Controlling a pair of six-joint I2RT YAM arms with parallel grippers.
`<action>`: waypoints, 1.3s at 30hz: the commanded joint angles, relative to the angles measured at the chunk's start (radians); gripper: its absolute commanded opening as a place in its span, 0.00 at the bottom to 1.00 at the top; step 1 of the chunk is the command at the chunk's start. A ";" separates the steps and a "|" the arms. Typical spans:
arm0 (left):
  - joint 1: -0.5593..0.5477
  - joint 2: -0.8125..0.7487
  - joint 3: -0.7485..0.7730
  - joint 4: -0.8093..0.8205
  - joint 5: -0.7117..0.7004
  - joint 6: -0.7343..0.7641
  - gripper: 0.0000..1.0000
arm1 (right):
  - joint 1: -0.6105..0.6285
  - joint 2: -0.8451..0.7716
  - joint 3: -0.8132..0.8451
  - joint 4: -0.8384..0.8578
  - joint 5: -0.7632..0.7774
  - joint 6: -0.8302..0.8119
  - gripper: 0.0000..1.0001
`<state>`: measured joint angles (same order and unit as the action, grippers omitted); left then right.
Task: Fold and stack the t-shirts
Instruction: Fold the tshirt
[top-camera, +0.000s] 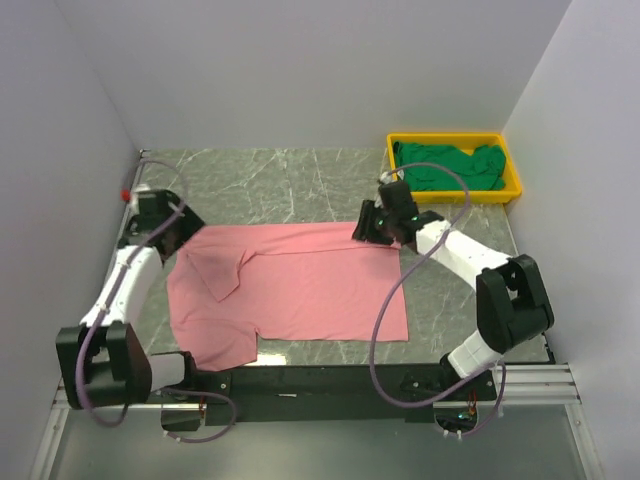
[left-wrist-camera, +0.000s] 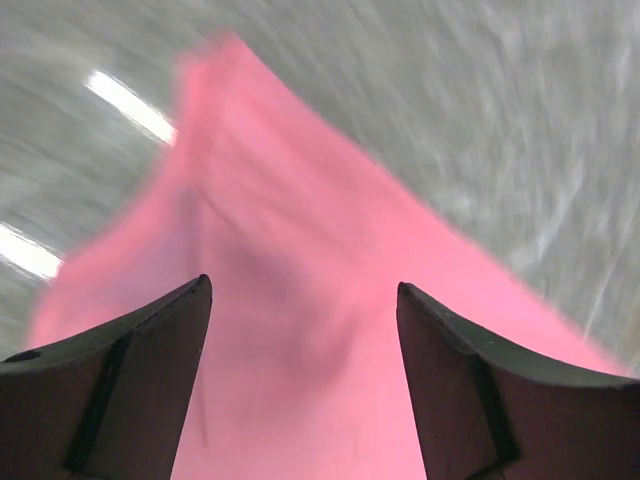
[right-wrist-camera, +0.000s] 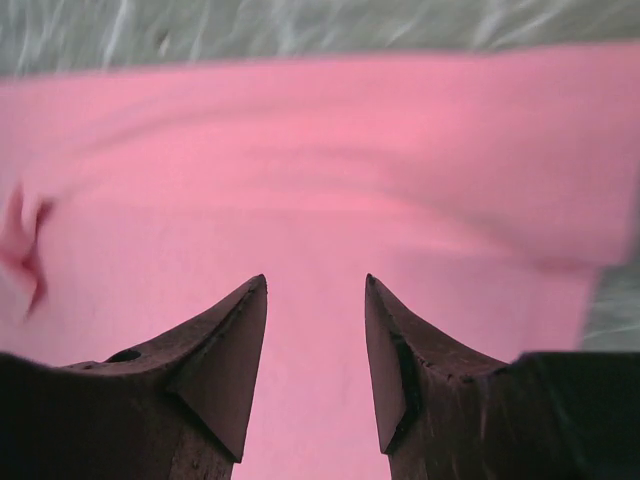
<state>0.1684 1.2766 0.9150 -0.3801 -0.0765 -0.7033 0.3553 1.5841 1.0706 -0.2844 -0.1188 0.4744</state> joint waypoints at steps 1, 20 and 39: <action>-0.197 -0.094 -0.054 -0.068 -0.101 0.059 0.79 | 0.104 -0.071 -0.076 0.072 0.002 0.016 0.52; -0.836 0.234 0.076 -0.240 -0.565 0.067 0.42 | 0.206 -0.541 -0.520 0.263 0.111 0.105 0.68; -0.828 0.513 0.162 -0.355 -0.700 0.074 0.36 | 0.197 -0.558 -0.600 0.318 0.116 0.083 0.68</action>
<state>-0.6689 1.7668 1.0302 -0.7033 -0.7162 -0.6418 0.5621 1.0500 0.4820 -0.0170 -0.0257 0.5640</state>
